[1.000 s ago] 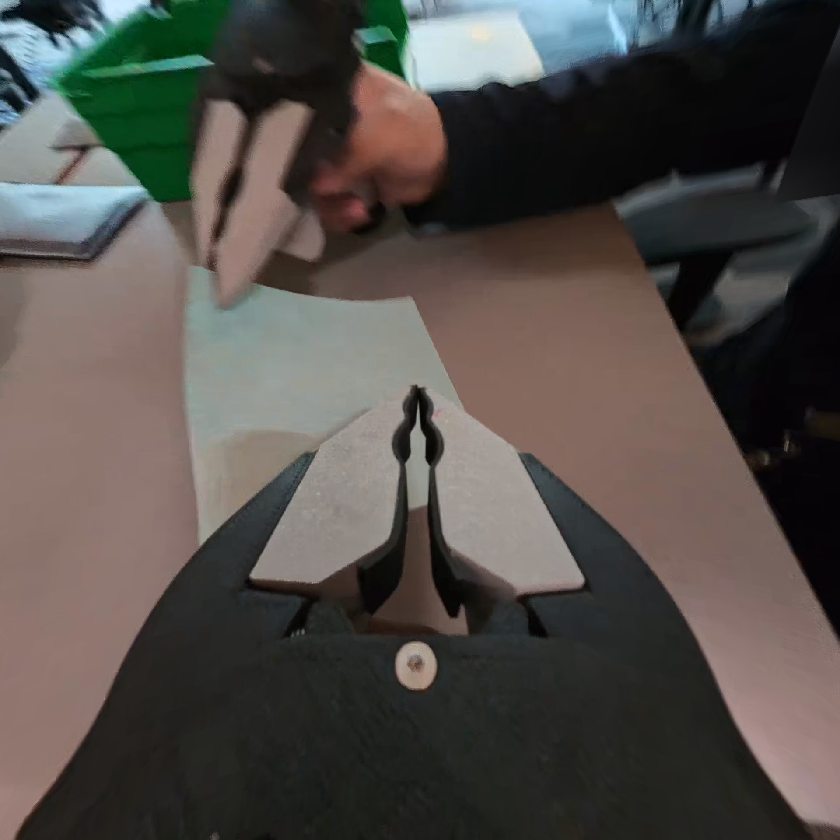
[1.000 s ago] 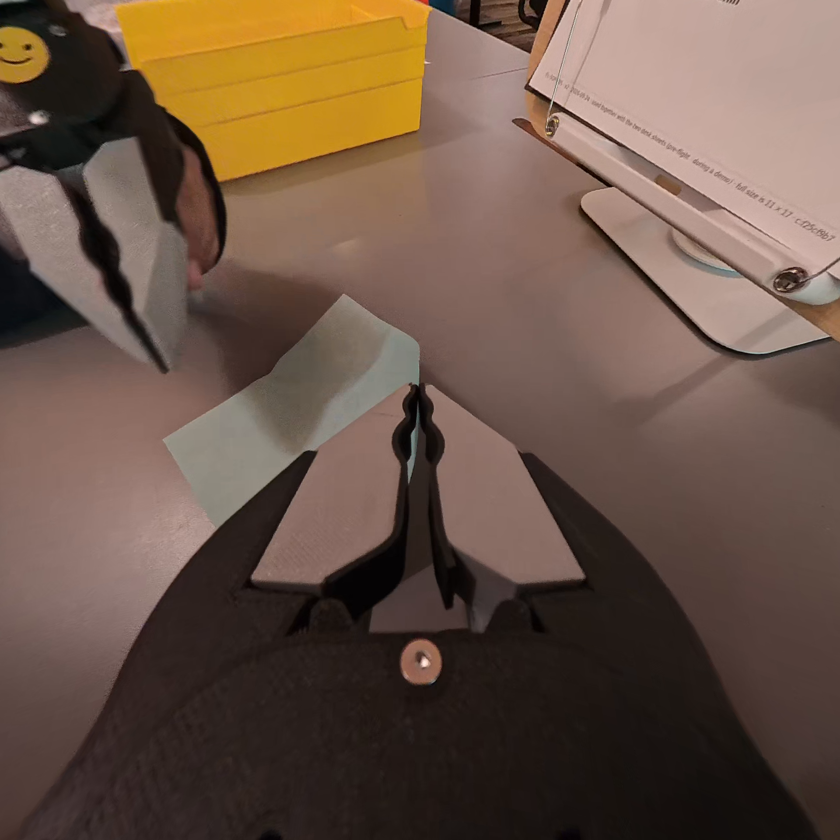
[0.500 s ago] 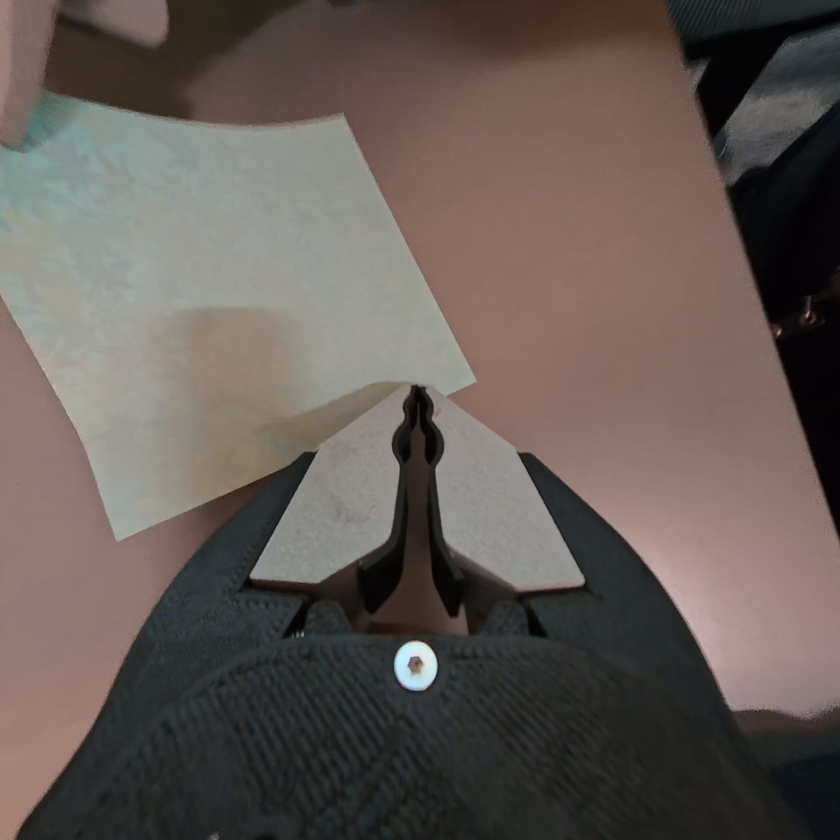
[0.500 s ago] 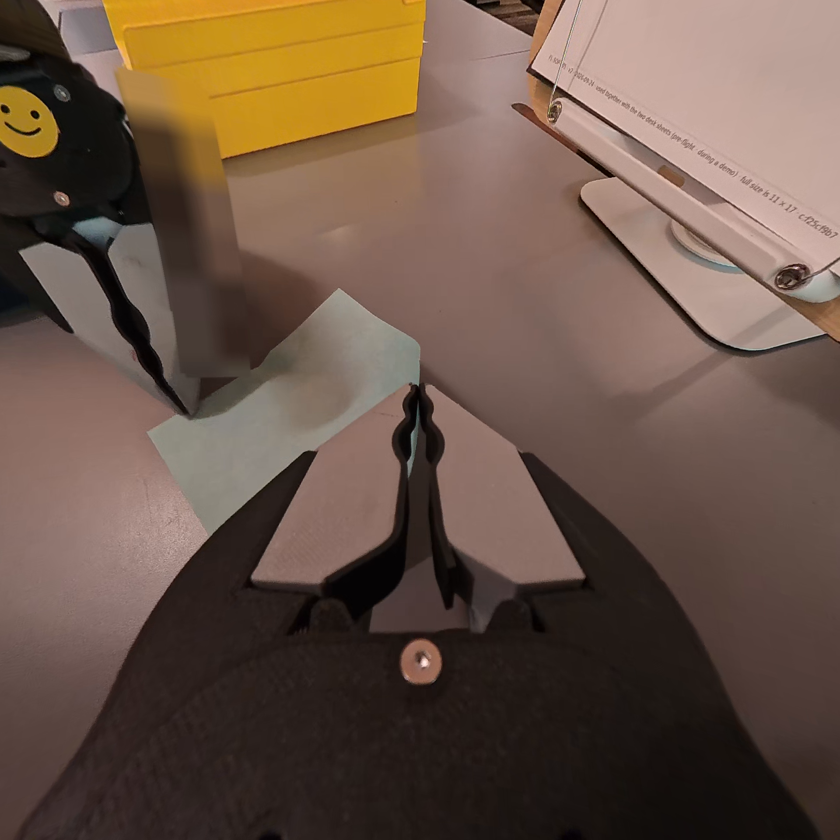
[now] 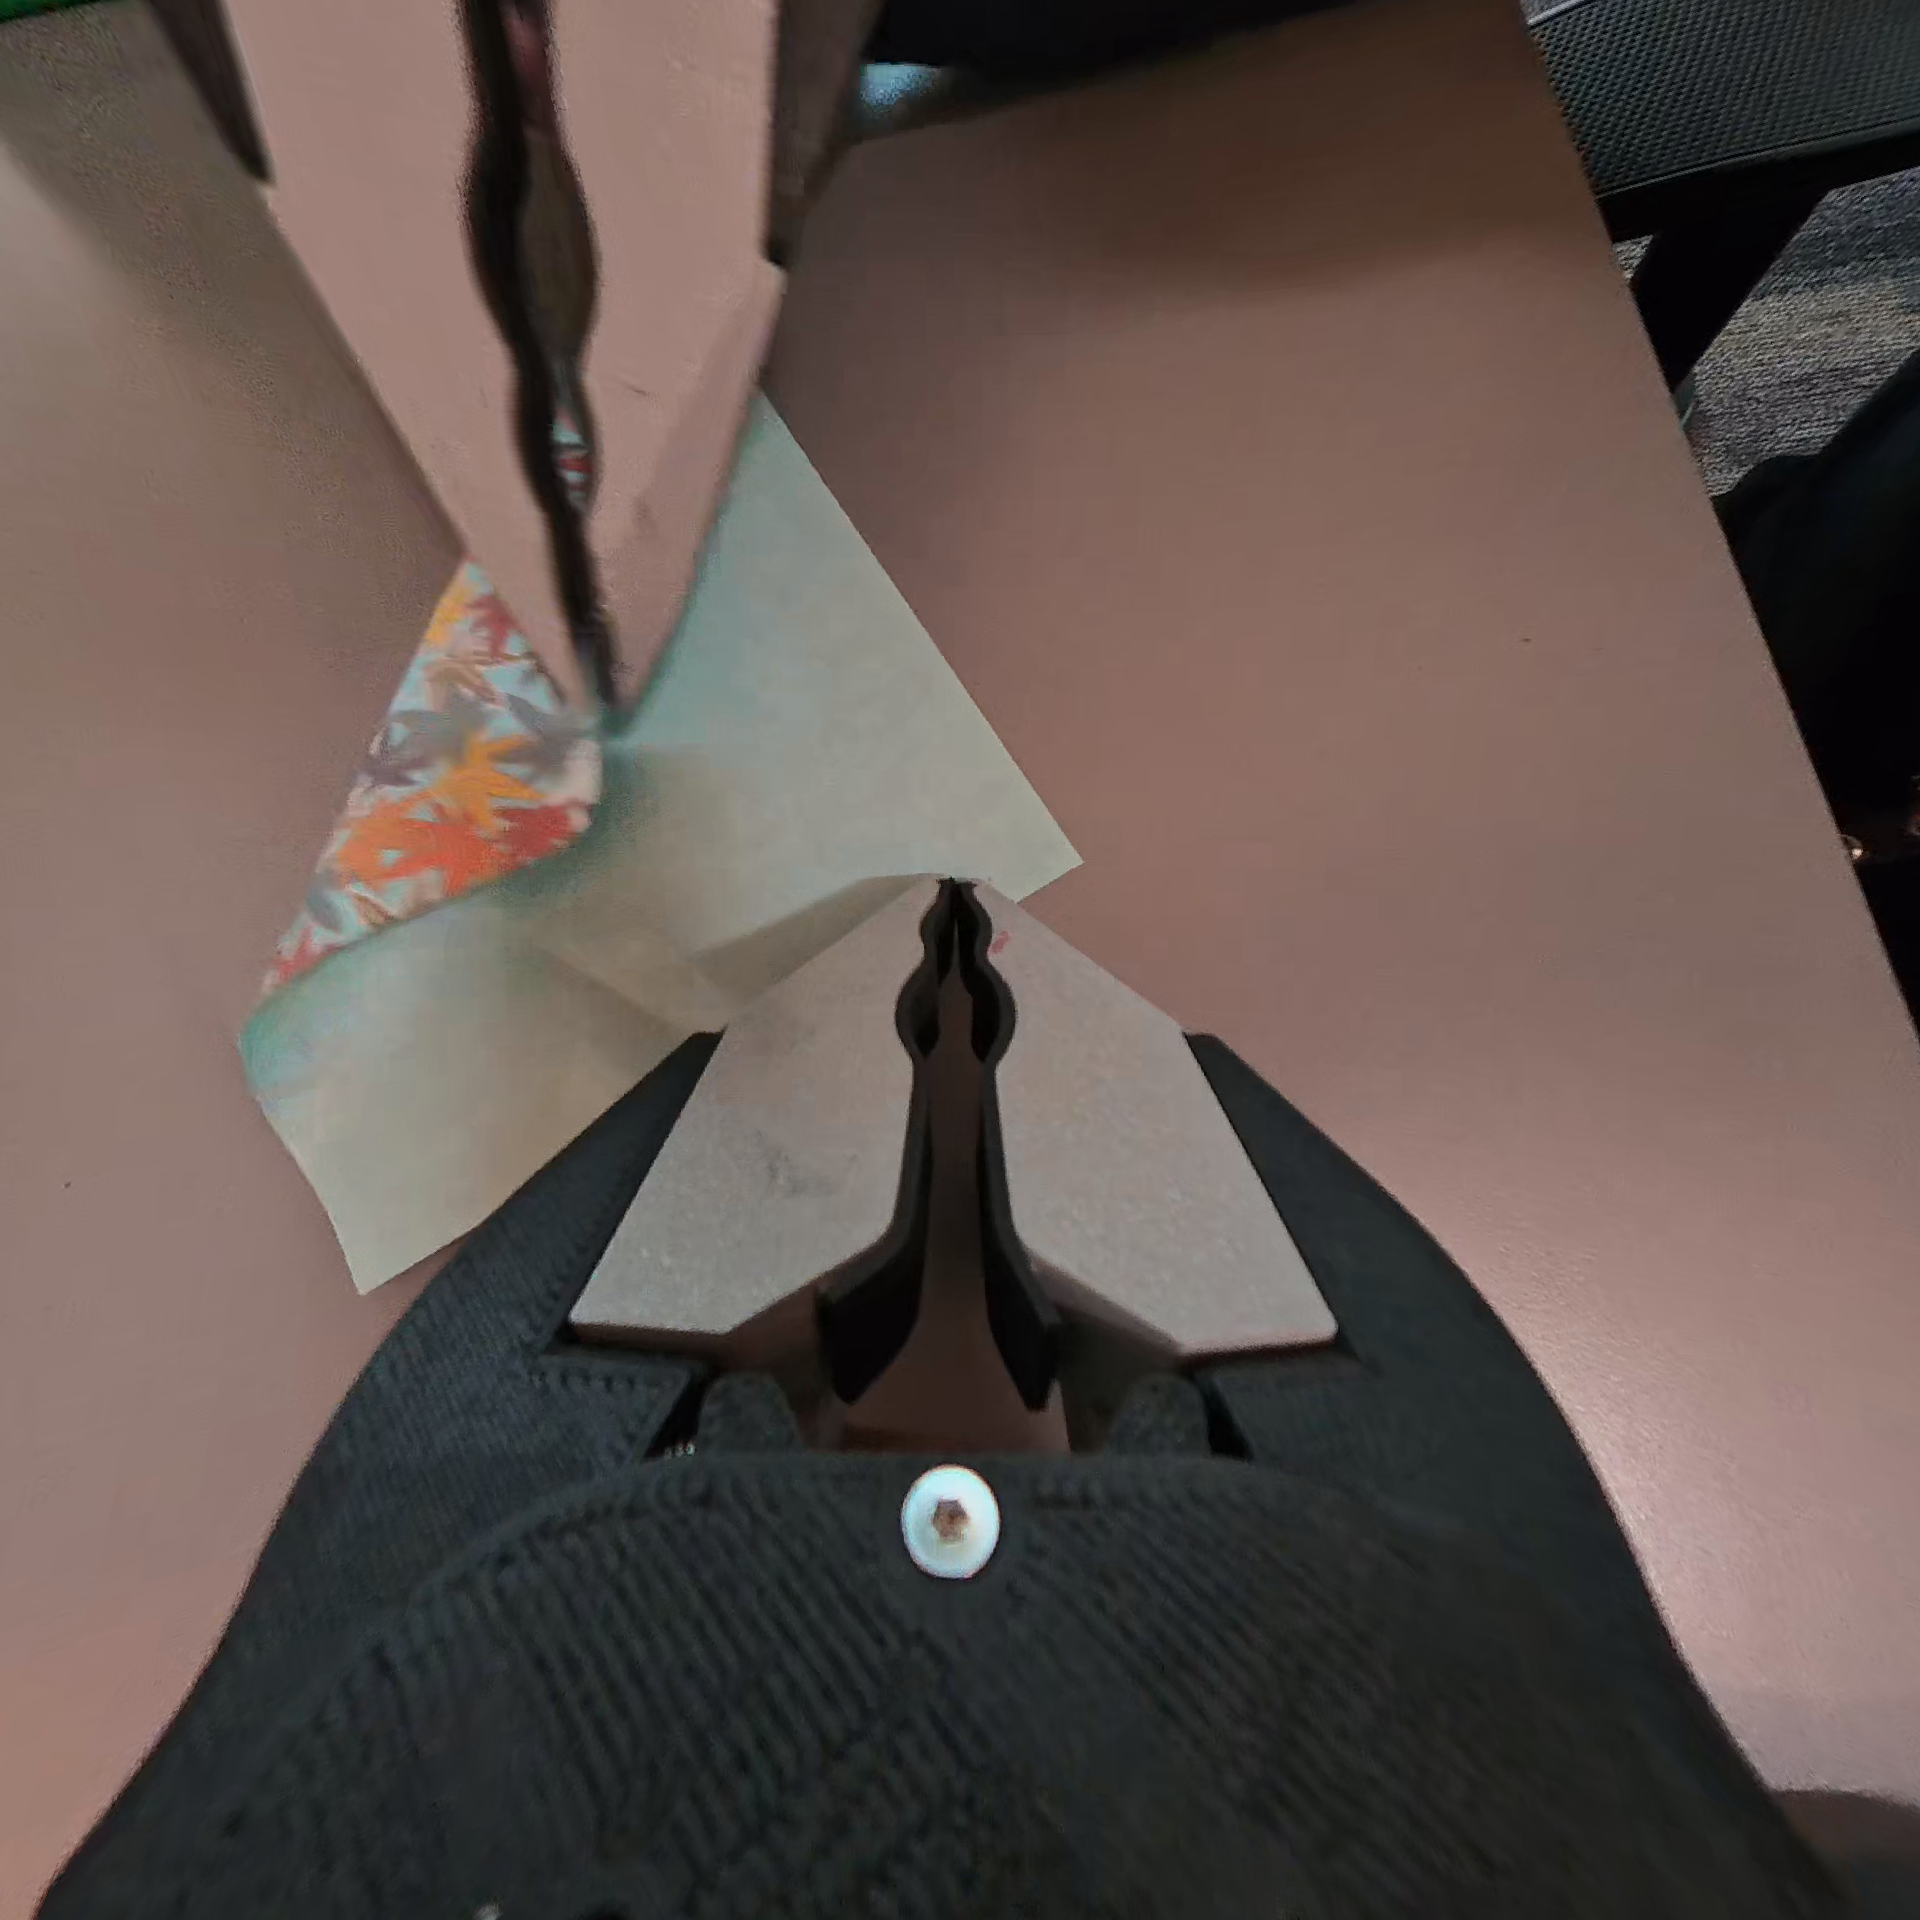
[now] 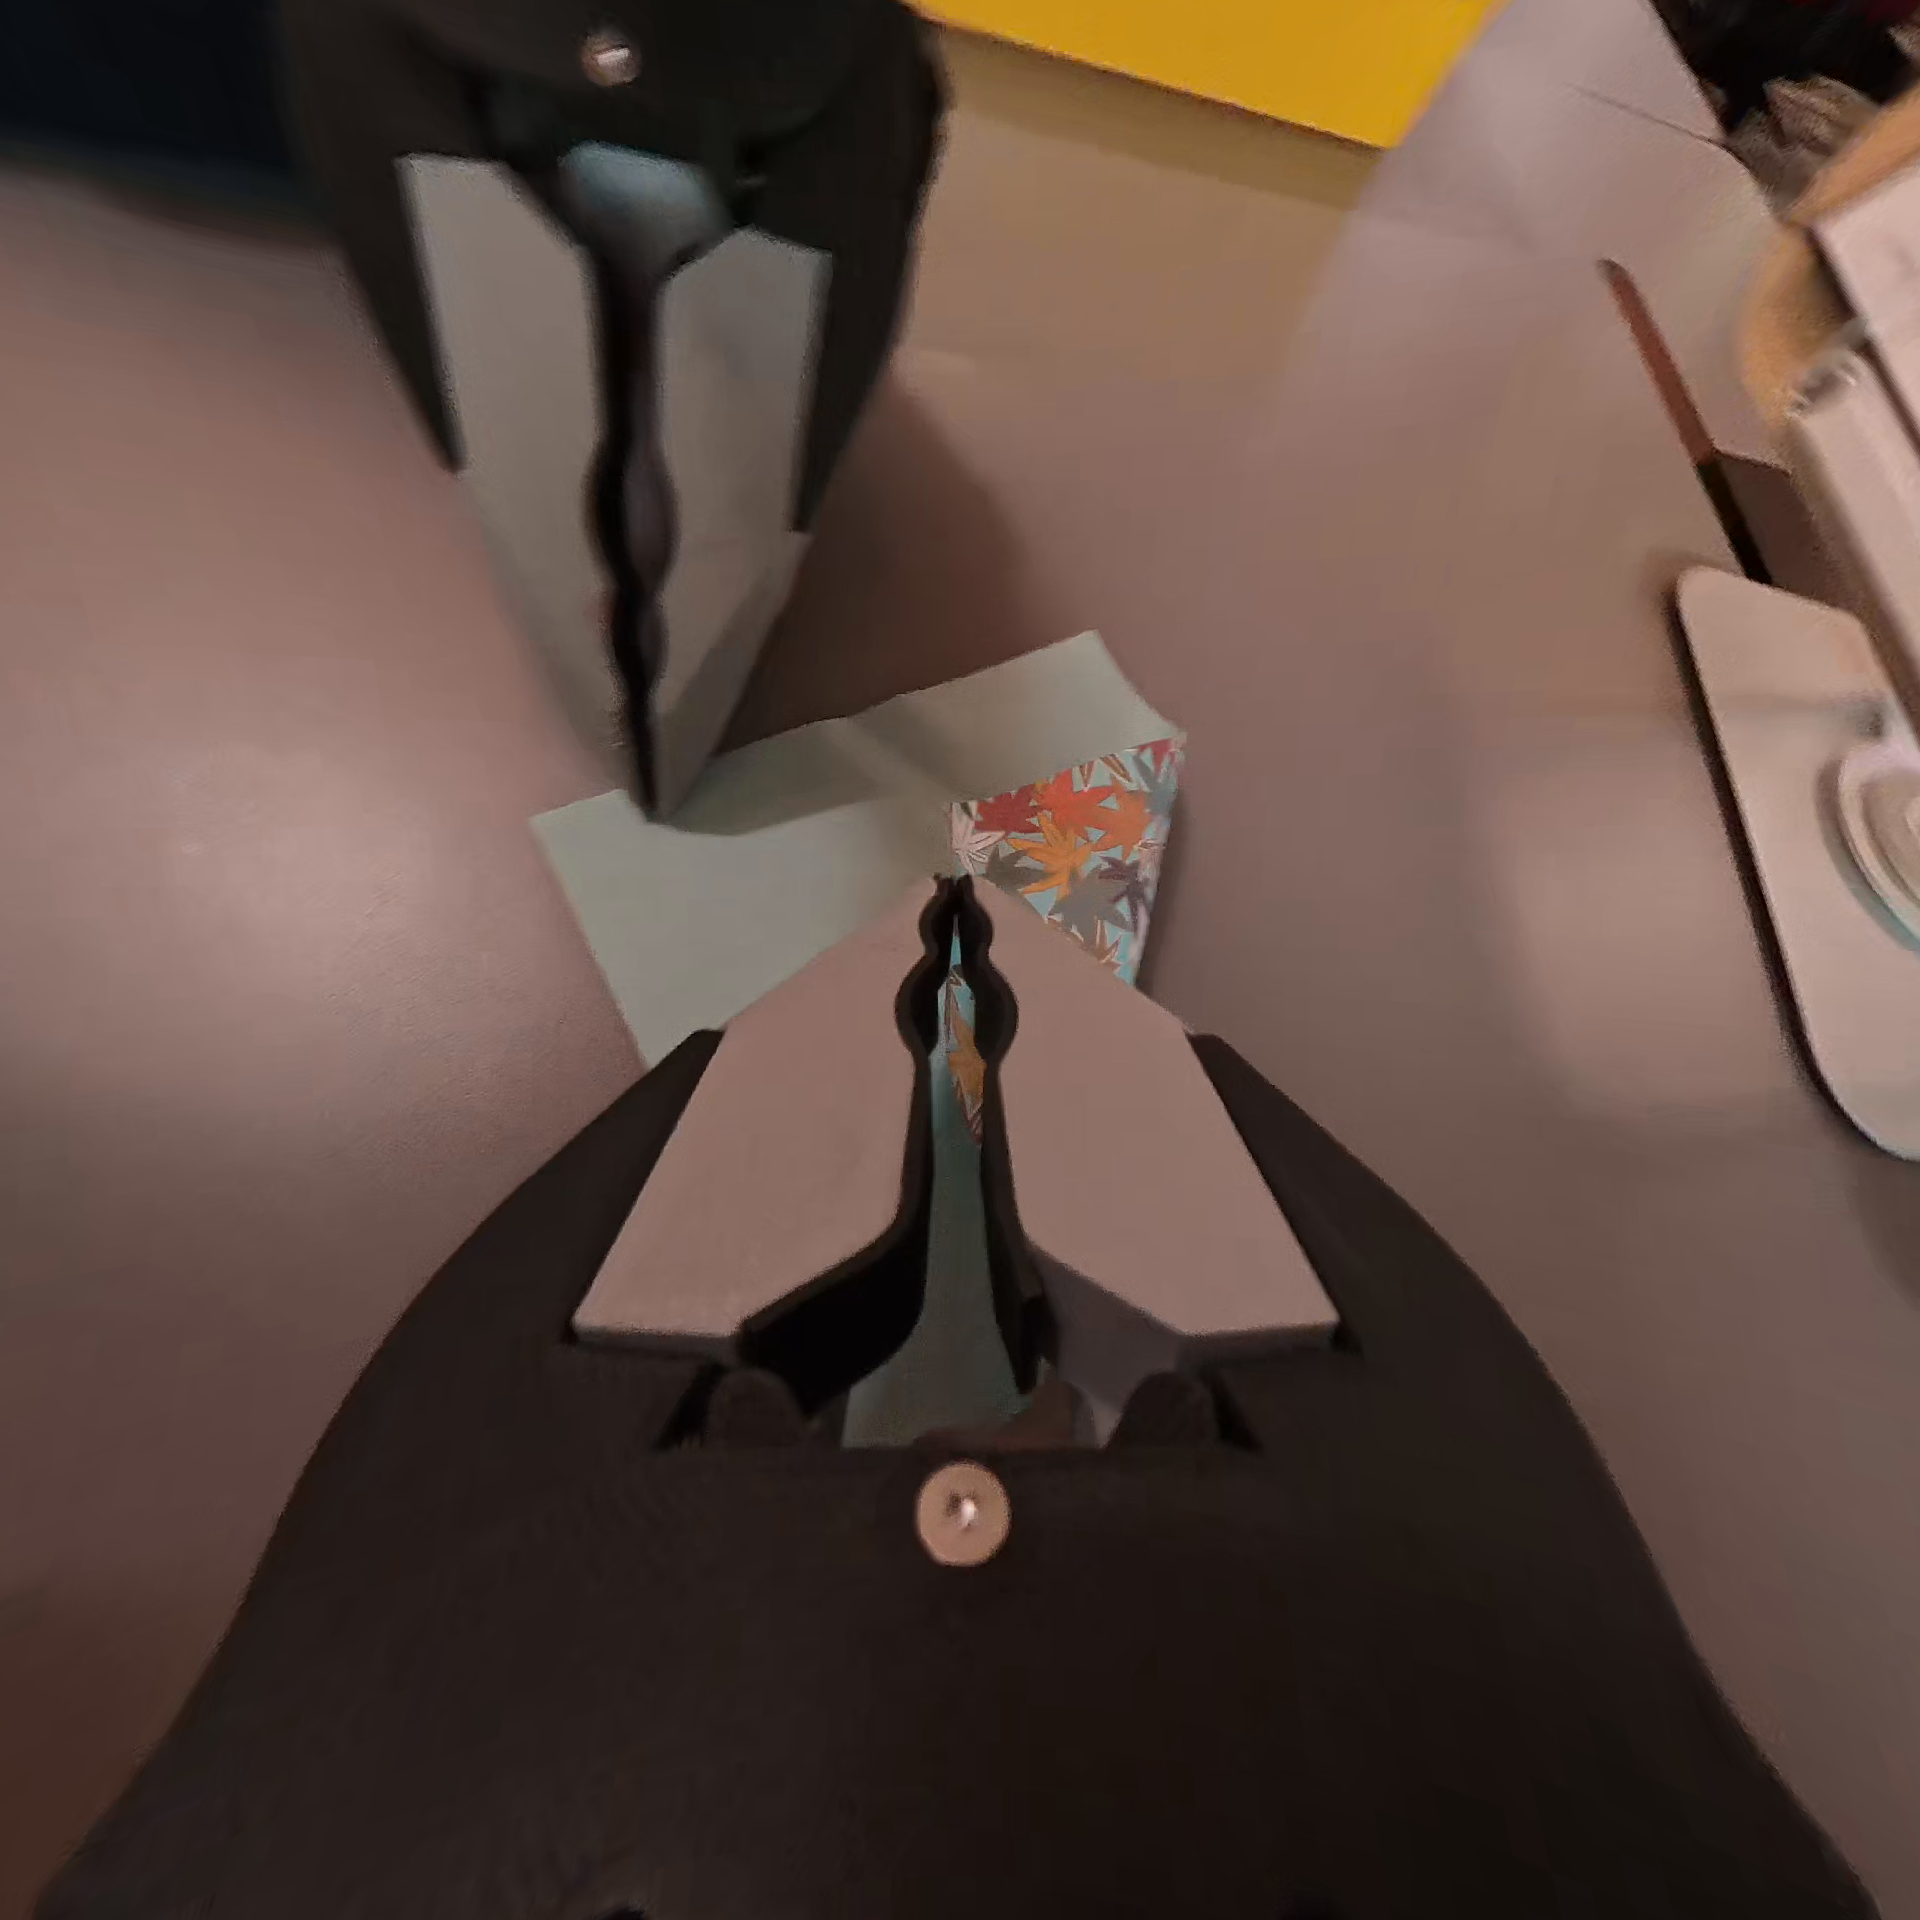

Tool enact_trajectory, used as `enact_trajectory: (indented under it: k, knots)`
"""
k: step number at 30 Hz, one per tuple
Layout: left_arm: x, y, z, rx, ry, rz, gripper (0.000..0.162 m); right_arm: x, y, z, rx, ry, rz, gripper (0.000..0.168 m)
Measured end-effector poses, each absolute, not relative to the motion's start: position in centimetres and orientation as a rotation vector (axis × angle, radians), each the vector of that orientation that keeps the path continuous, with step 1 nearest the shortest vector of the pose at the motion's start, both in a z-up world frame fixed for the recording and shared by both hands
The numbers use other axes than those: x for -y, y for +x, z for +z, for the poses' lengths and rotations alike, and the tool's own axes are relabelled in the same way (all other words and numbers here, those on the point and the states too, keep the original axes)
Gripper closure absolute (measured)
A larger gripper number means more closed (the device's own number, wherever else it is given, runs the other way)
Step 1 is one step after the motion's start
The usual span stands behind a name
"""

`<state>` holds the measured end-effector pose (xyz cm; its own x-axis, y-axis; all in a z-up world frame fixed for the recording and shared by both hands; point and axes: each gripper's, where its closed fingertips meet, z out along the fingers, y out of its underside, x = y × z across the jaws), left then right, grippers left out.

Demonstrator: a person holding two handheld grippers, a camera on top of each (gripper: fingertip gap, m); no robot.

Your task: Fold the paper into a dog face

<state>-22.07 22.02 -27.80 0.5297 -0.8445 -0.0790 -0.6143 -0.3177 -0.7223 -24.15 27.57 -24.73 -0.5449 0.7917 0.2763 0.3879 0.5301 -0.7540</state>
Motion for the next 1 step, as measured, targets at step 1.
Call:
enact_trajectory:
  k: [1]
  knots:
    - [-22.03,-22.08,-27.8,-1.179,-2.05,-0.408,0.162,-26.84,-23.94,-24.99,2.186,-0.908,0.846,0.168]
